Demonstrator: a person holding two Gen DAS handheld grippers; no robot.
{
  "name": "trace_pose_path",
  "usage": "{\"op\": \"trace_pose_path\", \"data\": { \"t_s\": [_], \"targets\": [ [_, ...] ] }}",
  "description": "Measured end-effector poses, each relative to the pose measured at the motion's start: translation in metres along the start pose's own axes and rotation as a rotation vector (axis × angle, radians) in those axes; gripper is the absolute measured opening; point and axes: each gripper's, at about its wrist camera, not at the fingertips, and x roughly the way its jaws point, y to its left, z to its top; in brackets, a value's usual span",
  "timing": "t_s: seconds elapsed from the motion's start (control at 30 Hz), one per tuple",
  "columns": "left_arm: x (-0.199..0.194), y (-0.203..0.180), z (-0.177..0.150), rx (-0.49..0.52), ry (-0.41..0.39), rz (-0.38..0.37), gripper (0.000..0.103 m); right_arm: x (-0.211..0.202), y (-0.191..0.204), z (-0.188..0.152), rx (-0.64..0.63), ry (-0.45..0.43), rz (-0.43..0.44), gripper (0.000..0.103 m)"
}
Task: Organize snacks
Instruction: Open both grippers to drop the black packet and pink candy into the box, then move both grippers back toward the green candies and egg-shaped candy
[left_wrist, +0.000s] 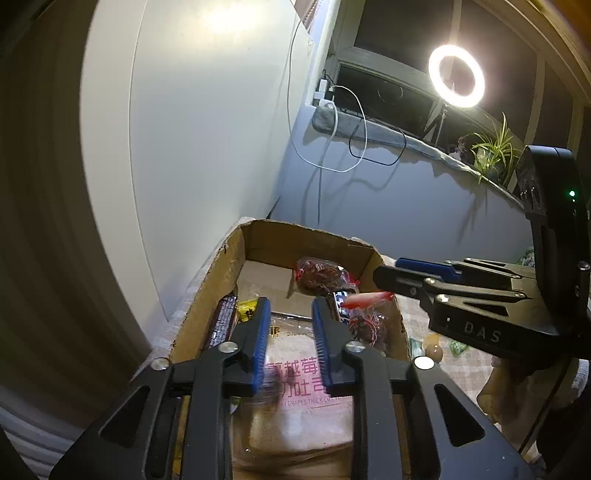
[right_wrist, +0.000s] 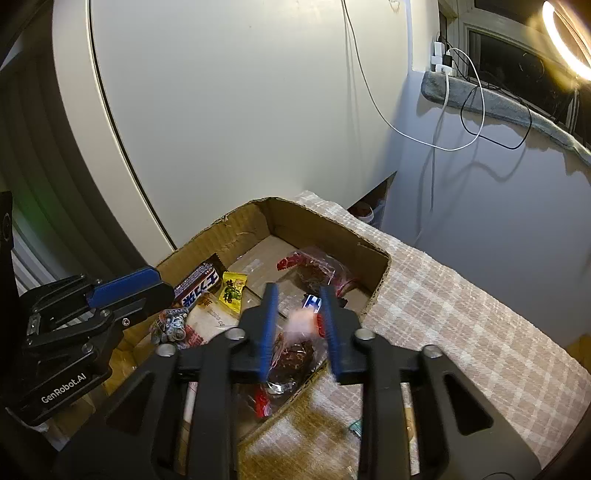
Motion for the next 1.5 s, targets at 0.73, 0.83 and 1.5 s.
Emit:
{"op": "trace_pose_path", "data": {
  "t_s": [0.73, 0.83, 1.5],
  "targets": [
    [-0.004, -0.012, 0.003, 0.021, -0.036, 0.02, 0.064, -0.028, -0.014, -0.003, -0.007, -0.058, -0.09, 0.093],
    [-0.004, -0.018, 0.004, 0.028, -0.037, 0.015, 0.069, -0.034, -0.02, -0.005, 0.0, -0.066, -0.099, 0.093],
    [-0.002, -0.094, -0.001, 0.139, -0.005, -0.093, 0.07, -0.081, -0.112, -0.055, 0.126, -0.011, -0.164, 0.093]
  ]
}}
